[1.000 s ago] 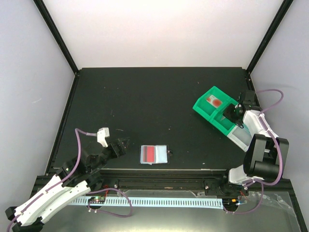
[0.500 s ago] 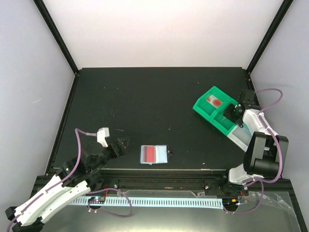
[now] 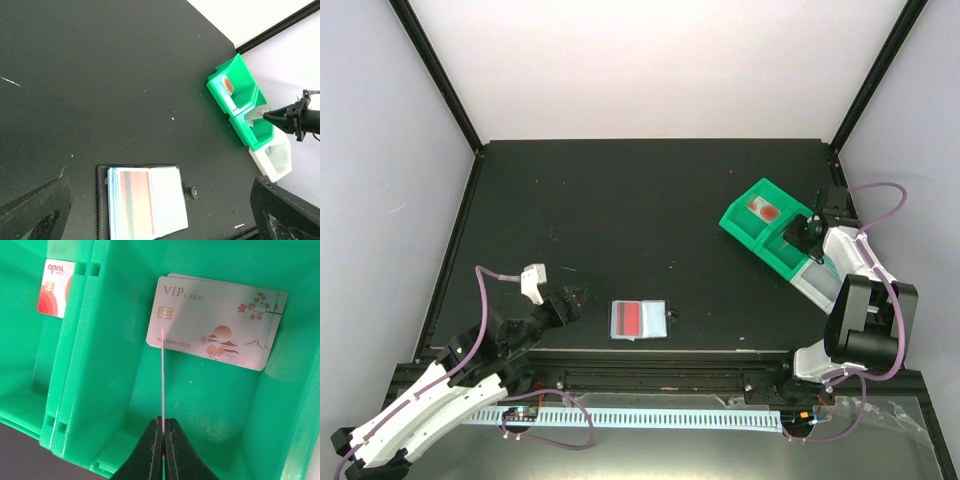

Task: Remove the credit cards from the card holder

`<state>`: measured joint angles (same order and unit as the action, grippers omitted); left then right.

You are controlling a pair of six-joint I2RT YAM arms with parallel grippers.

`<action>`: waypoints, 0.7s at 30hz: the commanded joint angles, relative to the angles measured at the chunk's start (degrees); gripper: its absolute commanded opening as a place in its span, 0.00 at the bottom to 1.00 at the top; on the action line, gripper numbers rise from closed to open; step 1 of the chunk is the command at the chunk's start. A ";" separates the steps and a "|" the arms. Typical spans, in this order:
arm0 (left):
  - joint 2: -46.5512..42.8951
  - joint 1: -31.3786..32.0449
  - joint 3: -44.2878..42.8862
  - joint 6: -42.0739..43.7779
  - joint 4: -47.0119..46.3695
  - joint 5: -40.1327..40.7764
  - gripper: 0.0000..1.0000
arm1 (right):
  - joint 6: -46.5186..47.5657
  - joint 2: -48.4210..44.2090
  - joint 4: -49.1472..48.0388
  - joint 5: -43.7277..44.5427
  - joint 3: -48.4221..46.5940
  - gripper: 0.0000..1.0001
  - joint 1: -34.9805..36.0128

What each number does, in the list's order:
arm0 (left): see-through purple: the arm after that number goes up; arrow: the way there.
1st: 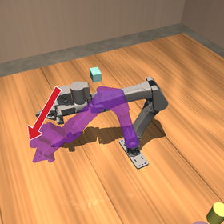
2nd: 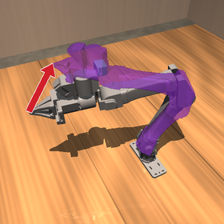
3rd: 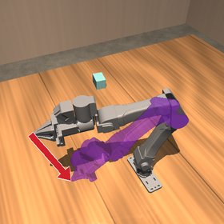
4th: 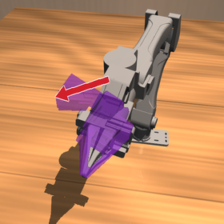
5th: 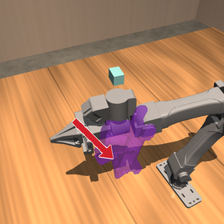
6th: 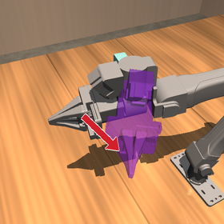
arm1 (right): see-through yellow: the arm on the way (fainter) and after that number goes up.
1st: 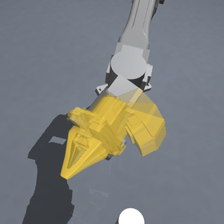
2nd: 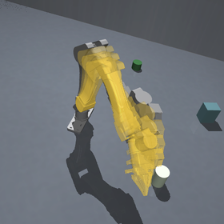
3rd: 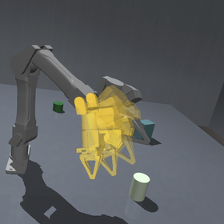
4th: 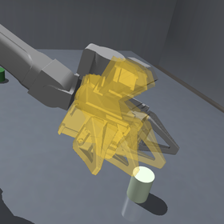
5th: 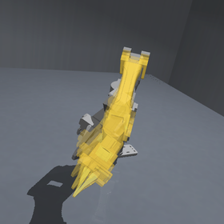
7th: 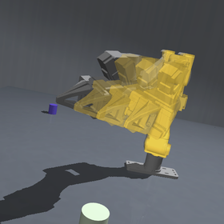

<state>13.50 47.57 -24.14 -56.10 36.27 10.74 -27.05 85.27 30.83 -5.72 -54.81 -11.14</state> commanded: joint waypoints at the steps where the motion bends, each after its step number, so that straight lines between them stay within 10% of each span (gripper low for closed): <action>1: -0.31 -0.29 -0.03 0.27 0.14 0.63 0.99 | -0.35 -3.33 -1.39 -0.58 1.11 0.01 -0.30; 21: -1.04 -0.29 0.15 -0.20 0.40 -0.46 0.99 | -3.56 -10.47 -14.04 6.71 4.90 0.01 -0.38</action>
<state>12.73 47.57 -24.03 -56.14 36.60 10.68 -28.47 77.87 25.43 -2.37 -52.75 -11.14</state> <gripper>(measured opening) 0.990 0.010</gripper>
